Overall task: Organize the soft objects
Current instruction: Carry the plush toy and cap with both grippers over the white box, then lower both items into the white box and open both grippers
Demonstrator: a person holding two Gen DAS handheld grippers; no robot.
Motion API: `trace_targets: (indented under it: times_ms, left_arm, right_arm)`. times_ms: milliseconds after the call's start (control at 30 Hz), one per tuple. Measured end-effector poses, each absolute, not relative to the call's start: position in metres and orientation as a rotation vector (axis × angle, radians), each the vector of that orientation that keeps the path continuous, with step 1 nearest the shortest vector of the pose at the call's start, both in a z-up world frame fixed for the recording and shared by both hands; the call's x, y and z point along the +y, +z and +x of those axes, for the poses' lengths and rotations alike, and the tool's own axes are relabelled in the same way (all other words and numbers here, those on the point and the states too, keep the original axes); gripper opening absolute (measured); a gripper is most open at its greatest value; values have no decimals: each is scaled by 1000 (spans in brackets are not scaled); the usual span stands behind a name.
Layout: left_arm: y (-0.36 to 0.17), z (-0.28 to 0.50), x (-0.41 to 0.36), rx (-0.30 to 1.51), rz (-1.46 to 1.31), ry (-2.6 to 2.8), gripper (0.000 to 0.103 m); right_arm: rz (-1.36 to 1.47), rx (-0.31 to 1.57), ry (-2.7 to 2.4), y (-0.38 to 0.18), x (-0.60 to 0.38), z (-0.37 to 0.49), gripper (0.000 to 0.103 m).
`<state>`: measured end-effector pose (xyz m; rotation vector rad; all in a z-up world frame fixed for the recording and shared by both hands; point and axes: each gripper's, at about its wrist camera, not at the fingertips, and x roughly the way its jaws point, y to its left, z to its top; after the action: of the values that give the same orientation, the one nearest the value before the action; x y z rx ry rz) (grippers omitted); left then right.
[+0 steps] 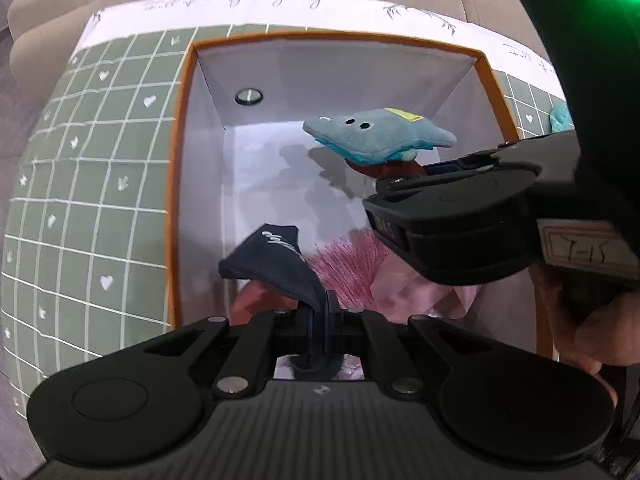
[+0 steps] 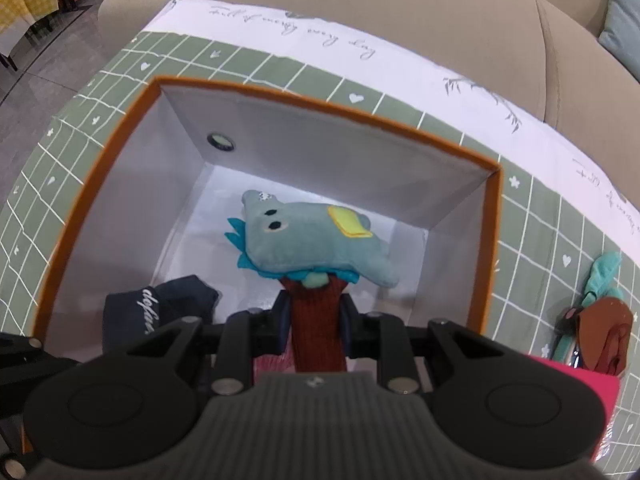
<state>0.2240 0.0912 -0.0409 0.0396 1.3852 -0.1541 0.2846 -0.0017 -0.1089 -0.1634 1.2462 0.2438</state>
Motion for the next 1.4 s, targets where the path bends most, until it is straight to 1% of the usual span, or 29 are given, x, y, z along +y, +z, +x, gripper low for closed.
trace_targets:
  times_ms: [100,267,567,667,733,800,867,900,933,1100,1167,1267,1333,1400]
  left_arm:
    - [-48,218,87,1391,65,-167,5]
    - [-57,201,80,1393,184,-196,5]
    - [-58,191,99,1403,149,-202,8]
    - [-57,193,102,1420,127,-212,10]
    - [-59,197,103,1413,143,-211,10]
    - [-57,195,102,1410,154,-210,10]
    - [-57,193,101,1419,149,-215,10]
    - [-58,193,100,1424,146,-224,10]
    - [-60,191,100,1427,145,-230,10]
    - [-61,185,95,1407,160,-235,10]
    - [-58,184,95,1386,156,-241,13]
    - [-51,182,94,1366,132,-259,26]
    - [-44,180,92,1343,133,-247,45]
    - [-37,179,90,1326,150,-256,56]
  right_arm:
    - [-181,1240,242,-112,0,282,23]
    - [-201,1253,216,-122,3,282,24]
    - [-217,1287,223,-134,7,280,25]
    - [-217,1287,225,-133,9,279,30]
    - [-221,1277,227,-131,10,278,39]
    - [-216,1254,242,-127,12,277,39]
    - [-192,1244,266,-120,12,277,43]
    - [-179,1239,276,-117,12,277,48]
    - [-164,1229,291,-113,12,277,52]
    - [-117,1196,317,-92,10,278,52]
    - [-97,1189,324,-84,8,278,52]
    - [-78,1169,333,-73,5,276,52]
    - [-76,1161,327,-69,2,276,52]
    - [-74,1156,324,-66,-1,275,52]
